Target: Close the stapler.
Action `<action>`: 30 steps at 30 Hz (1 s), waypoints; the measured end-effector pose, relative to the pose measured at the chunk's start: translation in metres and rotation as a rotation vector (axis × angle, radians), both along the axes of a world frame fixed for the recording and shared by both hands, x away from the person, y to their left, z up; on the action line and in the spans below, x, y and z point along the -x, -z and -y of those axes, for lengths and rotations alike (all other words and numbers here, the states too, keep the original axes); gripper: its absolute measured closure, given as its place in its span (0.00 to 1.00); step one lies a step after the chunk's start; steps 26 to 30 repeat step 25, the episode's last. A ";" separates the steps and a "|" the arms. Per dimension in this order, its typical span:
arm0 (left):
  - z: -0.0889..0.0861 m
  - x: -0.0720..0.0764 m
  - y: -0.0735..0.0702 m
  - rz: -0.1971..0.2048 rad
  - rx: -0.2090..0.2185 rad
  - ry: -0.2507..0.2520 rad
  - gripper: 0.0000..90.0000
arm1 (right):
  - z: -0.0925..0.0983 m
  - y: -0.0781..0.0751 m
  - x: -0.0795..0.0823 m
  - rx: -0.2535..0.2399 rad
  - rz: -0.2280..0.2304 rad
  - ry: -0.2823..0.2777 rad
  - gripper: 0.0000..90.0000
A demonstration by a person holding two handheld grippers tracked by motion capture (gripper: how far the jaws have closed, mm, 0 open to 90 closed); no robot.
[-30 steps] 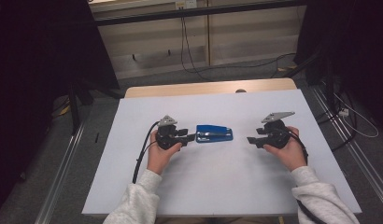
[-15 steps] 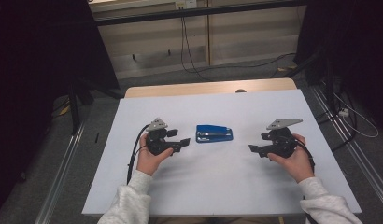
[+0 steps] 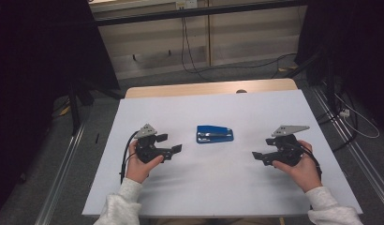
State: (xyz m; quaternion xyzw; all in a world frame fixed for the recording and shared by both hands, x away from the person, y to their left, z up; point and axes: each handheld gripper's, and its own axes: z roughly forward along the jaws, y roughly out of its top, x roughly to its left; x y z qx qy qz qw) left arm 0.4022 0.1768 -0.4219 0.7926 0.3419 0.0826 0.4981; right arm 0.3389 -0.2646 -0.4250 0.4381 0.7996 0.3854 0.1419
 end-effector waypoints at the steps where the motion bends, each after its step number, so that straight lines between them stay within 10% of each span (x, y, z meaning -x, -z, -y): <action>1: -0.003 0.001 -0.001 0.006 -0.003 -0.005 0.16 | 0.000 0.000 0.001 0.000 -0.001 -0.003 0.22; 30: -0.055 0.047 0.004 0.034 -0.024 -0.059 0.11 | 0.003 -0.001 0.024 0.015 -0.003 -0.037 0.17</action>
